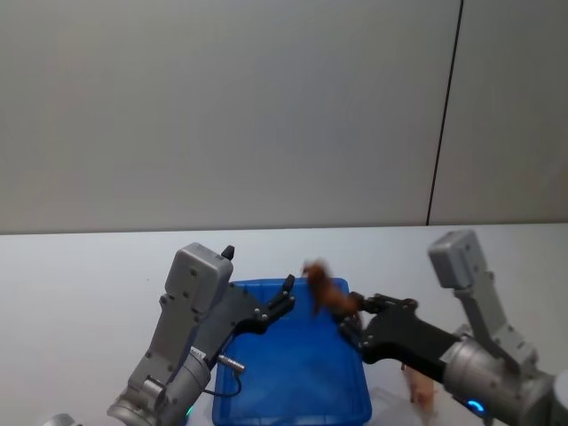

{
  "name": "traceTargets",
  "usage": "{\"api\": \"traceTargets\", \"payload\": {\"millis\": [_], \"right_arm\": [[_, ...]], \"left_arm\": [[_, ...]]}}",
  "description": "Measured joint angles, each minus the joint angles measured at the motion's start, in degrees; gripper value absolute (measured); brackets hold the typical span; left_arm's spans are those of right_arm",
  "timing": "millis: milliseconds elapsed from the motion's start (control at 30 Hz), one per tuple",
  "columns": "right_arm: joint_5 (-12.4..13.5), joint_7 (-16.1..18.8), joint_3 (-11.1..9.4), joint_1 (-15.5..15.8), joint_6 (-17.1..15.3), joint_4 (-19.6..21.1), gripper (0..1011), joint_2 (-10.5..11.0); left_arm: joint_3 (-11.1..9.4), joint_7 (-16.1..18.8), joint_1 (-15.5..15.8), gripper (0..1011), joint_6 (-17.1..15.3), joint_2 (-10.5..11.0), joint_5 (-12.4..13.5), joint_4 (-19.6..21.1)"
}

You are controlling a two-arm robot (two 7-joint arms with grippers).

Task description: Pick up the two dolls from the table and place them into the box.

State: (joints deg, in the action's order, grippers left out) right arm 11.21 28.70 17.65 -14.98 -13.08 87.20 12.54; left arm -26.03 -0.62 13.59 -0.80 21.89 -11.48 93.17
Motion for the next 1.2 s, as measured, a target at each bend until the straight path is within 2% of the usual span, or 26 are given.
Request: {"api": "traceTargets", "payload": {"millis": [67, 367, 433, 600, 767, 1200], "right_arm": [[-0.1, 1.2, 0.7, -1.1, -0.8, -1.2, 396, -1.0], [-0.2, 2.6, 1.8, -3.0, -2.2, -3.6, 650, -2.7], [-0.3, 2.6, 1.9, -3.1, -2.2, -3.7, 732, -2.8], [-0.3, 2.3, 1.9, -3.0, -1.8, -3.5, 858, -2.5], [0.1, 1.1, 1.2, -1.7, -0.9, -2.3, 998, -1.2], [2.7, -3.1, -1.1, 2.9, 0.3, 1.1, 1001, 3.1]], "left_arm": [[0.0, 0.0, 0.0, 1001, 0.0, 0.0, 0.0, 0.0], [0.0, 0.0, 0.0, 1002, 0.0, 0.0, 0.0, 0.0], [0.0, 0.0, 0.0, 1002, 0.0, 0.0, 0.0, 0.0], [0.0, 0.0, 0.0, 1001, 0.0, 0.0, 0.0, 0.0], [0.0, 0.0, 0.0, 1002, 0.0, 0.0, 0.0, 0.0], [0.0, 0.0, 0.0, 1002, 0.0, 0.0, 0.0, 0.0]]}}
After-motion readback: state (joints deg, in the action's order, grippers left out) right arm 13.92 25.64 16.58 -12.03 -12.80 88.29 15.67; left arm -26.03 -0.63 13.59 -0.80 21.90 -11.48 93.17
